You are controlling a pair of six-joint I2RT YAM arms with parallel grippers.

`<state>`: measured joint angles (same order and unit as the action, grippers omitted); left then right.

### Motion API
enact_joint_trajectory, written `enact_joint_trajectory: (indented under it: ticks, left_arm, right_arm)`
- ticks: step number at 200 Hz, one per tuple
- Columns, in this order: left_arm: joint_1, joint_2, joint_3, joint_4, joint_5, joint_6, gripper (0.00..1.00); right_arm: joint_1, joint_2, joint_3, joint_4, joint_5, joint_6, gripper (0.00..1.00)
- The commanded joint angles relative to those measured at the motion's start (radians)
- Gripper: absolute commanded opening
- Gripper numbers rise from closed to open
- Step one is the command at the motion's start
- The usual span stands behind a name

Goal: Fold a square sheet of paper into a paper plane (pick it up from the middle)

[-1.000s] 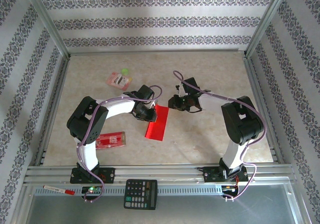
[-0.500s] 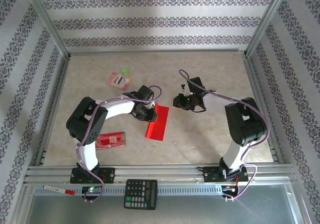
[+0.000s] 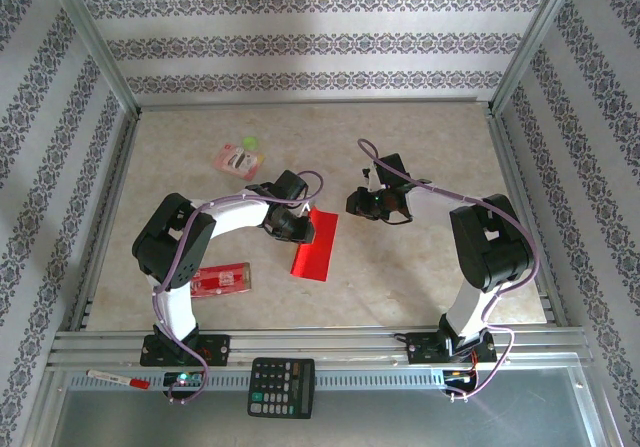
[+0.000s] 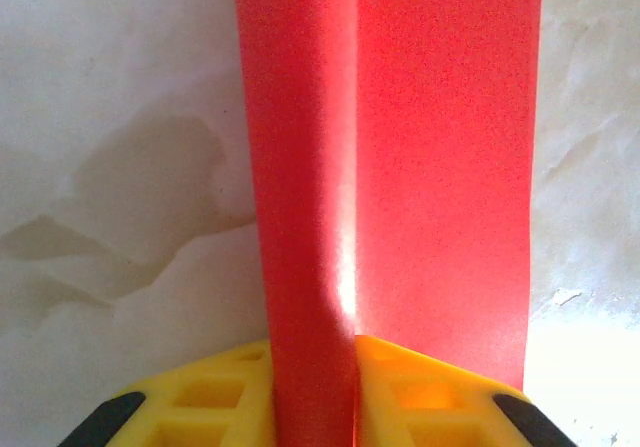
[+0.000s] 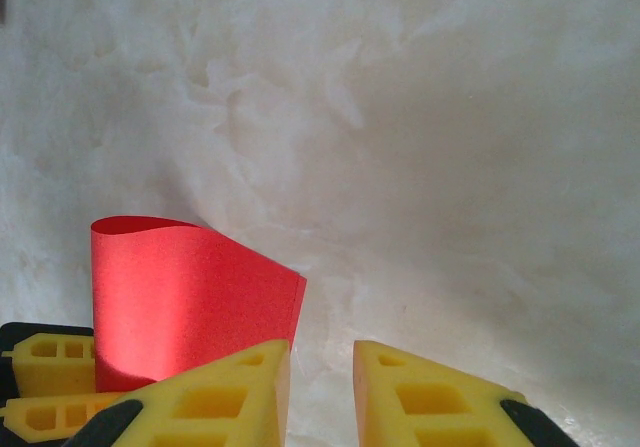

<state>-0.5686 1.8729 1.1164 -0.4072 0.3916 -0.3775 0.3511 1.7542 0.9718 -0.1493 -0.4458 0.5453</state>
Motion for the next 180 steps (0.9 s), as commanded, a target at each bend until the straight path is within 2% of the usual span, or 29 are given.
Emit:
enact_joint_trajectory:
  ticks: [1,67,104,180]
  left_arm:
    - [0.01,0.044,-0.048,-0.126,-0.116,0.014,0.24]
    - [0.01,0.057,-0.043,-0.133,-0.12,0.023,0.23]
    - [0.011,0.057,-0.041,-0.134,-0.122,0.024,0.22]
    - [0.011,0.057,-0.042,-0.13,-0.118,0.023,0.22]
  right_arm:
    - [0.006,-0.019,-0.015,-0.01,-0.013,-0.014,0.24]
    - [0.036,-0.009,-0.018,0.001,-0.043,0.007,0.24]
    - [0.081,-0.036,-0.073,0.08,-0.115,0.092,0.22]
    - [0.175,-0.051,-0.157,0.173,-0.127,0.212,0.19]
